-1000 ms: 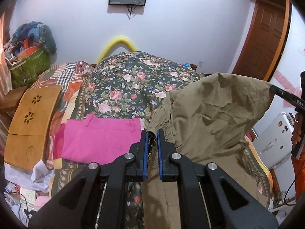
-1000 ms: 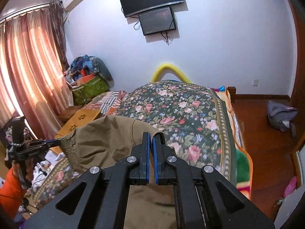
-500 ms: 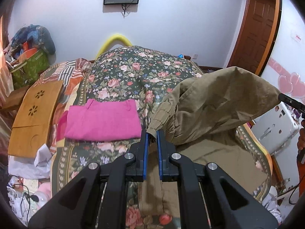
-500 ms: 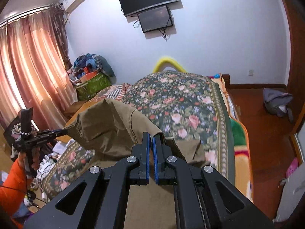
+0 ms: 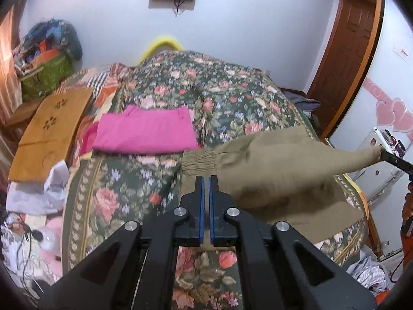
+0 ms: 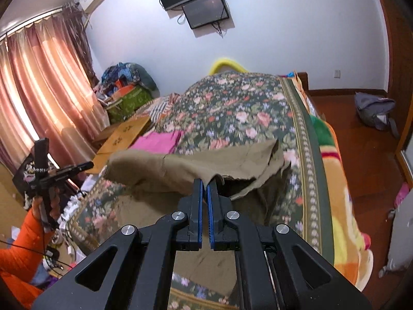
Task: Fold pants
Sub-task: 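Lift the waistband with the left tool while the right tool lifts the leg, folding over, then lower the folded pants onto the bed and open both tools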
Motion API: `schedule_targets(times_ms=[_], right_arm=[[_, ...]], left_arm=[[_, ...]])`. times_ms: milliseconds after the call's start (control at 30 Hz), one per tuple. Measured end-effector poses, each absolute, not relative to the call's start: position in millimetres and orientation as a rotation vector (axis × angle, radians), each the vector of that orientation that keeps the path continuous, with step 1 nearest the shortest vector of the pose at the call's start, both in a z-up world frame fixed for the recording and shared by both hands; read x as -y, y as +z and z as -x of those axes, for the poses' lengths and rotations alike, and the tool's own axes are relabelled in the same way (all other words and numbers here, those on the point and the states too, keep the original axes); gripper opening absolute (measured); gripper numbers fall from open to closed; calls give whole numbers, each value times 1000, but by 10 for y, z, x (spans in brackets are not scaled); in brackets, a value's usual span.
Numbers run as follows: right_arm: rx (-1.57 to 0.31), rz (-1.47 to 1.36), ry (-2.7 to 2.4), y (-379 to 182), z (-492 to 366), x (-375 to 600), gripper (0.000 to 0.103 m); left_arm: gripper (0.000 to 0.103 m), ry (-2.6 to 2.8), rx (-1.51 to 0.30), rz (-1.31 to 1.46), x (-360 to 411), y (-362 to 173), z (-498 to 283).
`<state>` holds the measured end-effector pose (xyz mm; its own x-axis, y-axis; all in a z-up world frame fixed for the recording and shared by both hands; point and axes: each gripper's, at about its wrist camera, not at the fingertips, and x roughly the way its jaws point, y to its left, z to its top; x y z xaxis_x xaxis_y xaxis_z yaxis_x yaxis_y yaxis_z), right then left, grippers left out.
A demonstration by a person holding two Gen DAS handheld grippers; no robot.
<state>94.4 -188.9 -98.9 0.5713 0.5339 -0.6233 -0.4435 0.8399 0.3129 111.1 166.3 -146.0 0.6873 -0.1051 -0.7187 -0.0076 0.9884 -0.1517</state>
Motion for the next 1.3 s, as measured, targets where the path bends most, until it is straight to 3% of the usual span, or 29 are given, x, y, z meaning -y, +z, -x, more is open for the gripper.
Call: schedule_targets(times_ms=[833, 1033, 1167, 1300], right_arm=[[-996, -104, 438, -1843, -591, 2158, 4], [-1033, -121, 379, -1820, -597, 2339, 4], [-971, -122, 357, -1599, -619, 2406, 4], [-915, -109, 401, -1429, -718, 2256, 8]], left_arm=[[4, -140, -998, 107, -1082, -2221, -1212], [6, -138, -975, 100, -1075, -2055, -1218], [12, -170, -923, 92, -934, -1808, -1262], [31, -231, -899, 74, -640, -1735, -1338]])
